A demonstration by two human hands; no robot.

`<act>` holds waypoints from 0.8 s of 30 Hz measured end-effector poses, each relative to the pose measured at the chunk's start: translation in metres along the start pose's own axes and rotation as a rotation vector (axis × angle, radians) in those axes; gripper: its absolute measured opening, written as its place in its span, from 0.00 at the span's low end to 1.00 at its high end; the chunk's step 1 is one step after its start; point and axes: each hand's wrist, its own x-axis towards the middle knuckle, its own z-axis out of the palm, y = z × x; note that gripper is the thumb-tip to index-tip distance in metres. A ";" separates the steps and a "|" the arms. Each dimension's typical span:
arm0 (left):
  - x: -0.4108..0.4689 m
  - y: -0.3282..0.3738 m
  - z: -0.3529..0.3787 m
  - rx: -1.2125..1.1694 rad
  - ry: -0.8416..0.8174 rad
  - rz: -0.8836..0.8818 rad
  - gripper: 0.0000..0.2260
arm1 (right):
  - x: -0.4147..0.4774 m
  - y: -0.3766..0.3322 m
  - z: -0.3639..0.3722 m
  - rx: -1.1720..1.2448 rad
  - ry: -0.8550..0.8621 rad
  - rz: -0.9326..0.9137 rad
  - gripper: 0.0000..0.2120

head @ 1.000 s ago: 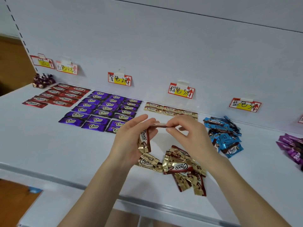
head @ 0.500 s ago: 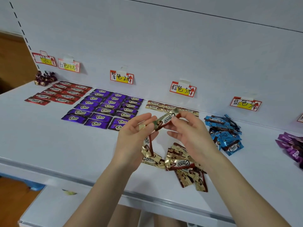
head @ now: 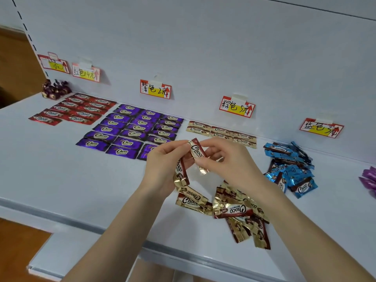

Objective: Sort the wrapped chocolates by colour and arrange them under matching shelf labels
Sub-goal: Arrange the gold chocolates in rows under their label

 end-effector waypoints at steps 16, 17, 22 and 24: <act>0.015 0.000 -0.016 -0.096 0.111 0.033 0.10 | 0.080 0.074 0.014 -0.543 0.032 -0.043 0.10; 0.015 0.000 -0.016 -0.100 0.112 0.043 0.10 | 0.073 0.075 0.016 -0.557 0.019 -0.075 0.10; 0.017 -0.002 -0.018 -0.105 0.118 0.039 0.13 | 0.061 0.079 0.020 -0.640 -0.040 -0.099 0.13; 0.017 -0.003 -0.019 -0.110 0.122 0.036 0.14 | 0.065 0.078 0.019 -0.623 -0.031 -0.072 0.13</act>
